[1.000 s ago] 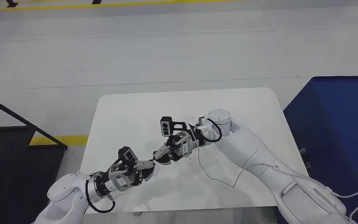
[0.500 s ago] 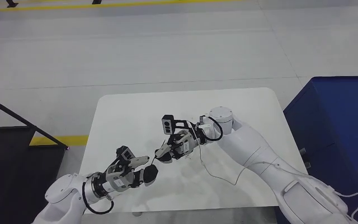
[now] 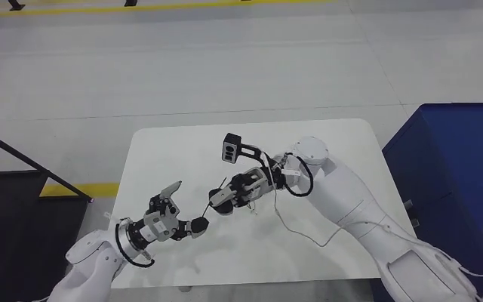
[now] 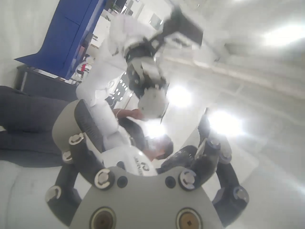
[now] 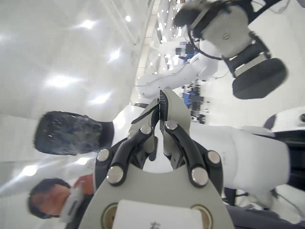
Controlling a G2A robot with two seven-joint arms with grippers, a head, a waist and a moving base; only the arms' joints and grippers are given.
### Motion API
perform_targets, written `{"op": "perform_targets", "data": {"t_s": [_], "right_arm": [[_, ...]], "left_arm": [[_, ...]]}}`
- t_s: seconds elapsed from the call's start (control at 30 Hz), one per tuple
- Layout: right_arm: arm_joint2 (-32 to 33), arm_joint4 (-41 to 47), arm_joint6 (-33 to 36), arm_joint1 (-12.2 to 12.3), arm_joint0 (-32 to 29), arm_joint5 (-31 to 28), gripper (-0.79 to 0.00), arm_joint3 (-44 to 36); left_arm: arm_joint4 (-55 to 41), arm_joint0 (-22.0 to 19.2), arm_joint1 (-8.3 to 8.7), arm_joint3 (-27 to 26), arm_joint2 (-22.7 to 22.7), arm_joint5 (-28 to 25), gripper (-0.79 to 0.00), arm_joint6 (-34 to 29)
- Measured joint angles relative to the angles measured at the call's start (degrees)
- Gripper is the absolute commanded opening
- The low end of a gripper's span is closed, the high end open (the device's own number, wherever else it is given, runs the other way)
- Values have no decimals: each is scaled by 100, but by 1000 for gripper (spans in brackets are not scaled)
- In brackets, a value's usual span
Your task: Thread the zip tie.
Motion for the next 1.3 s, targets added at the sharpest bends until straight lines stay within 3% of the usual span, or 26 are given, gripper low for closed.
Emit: {"op": "perform_targets", "data": {"t_s": [0.07,0.33,0.47,0.67,1.03,1.3], "right_arm": [[149,-188,11,60,-143,-204,-785,-335],[151,-301,-101,67,-162,-287,-785,-466],[475,-680,-88,136,-287,-998,-785,-1200],[1237,-409,216,274,-657,-1815,-785,-1792],[1429,-372,21,295,-796,-1914,-785,-1819],[1912,-578,-685,281,-881,-3212,-785,-3204]], "left_arm": [[-109,-118,-12,72,87,215,0,217],[-89,-95,-11,63,80,186,0,185],[-90,-95,-11,63,80,187,0,185],[-90,-95,-11,63,80,187,0,186],[-90,-95,-11,63,80,187,0,186],[-90,-95,-11,63,80,187,0,185]]}}
